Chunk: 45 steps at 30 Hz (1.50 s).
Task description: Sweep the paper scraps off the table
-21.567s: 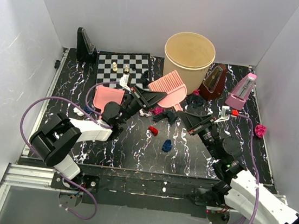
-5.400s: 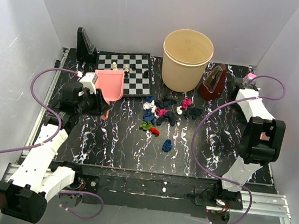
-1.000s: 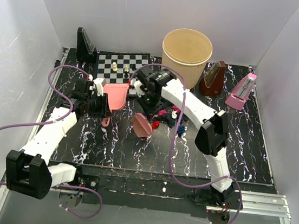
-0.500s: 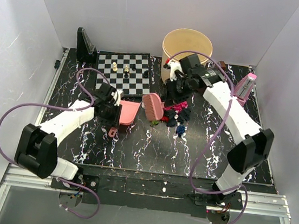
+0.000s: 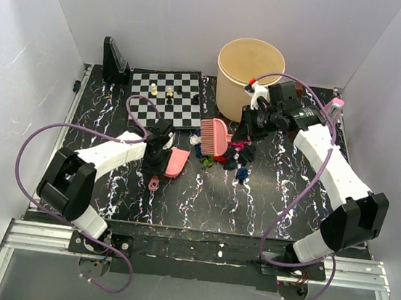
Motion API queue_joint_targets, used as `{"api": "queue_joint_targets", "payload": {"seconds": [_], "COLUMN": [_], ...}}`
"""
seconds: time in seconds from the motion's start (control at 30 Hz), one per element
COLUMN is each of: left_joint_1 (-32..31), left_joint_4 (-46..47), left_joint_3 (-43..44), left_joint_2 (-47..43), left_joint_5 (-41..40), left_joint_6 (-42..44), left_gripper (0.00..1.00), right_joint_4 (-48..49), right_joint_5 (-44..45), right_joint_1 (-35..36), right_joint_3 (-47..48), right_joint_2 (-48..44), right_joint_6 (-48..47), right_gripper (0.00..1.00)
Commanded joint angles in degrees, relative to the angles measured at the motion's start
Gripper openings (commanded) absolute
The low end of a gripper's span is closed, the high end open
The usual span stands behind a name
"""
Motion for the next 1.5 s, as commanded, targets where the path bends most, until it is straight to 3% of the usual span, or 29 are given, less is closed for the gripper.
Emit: {"api": "queue_joint_targets", "payload": {"seconds": [0.0, 0.17, 0.5, 0.6, 0.73, 0.87, 1.03, 1.47], "left_joint_1": [-1.33, -1.68, -3.88, -4.49, -5.98, -9.23, -10.38, -12.05], "left_joint_4": [4.52, 10.23, 19.19, 22.45, 28.16, 30.71, 33.79, 31.78], "left_joint_3": [0.3, -4.97, -19.11, -24.21, -28.96, -31.6, -33.63, -27.04], "left_joint_2": [-4.23, -11.61, -29.27, -33.85, -37.46, -38.95, -41.95, -26.57], "left_joint_5": [-6.16, -8.02, -8.99, -9.16, -9.34, -15.3, -19.18, -21.9], "left_joint_6": [-5.36, -8.27, -12.58, -13.55, -11.89, -10.21, -8.54, -9.07], "left_gripper": [0.37, 0.65, 0.87, 0.98, 0.98, 0.95, 0.81, 0.65], "right_joint_4": [5.55, 5.29, 9.24, 9.07, 9.5, 10.21, 10.21, 10.65], "right_joint_5": [-3.19, -4.16, -6.62, -8.29, -8.73, -10.58, -12.25, -13.04], "right_joint_1": [-1.5, -1.94, -2.2, -2.11, -2.11, -2.2, -2.2, -2.11], "right_joint_3": [-1.94, -2.99, -6.07, -6.07, -6.6, -6.6, -6.07, -5.55], "right_joint_2": [-5.03, -7.58, -10.84, -10.66, -10.49, -9.87, -9.25, -9.78], "right_joint_6": [1.17, 1.0, 2.84, 2.93, 3.55, 4.16, 4.78, 5.57], "right_gripper": [0.01, 0.01, 0.01, 0.01, 0.01, 0.01, 0.01, 0.01]}}
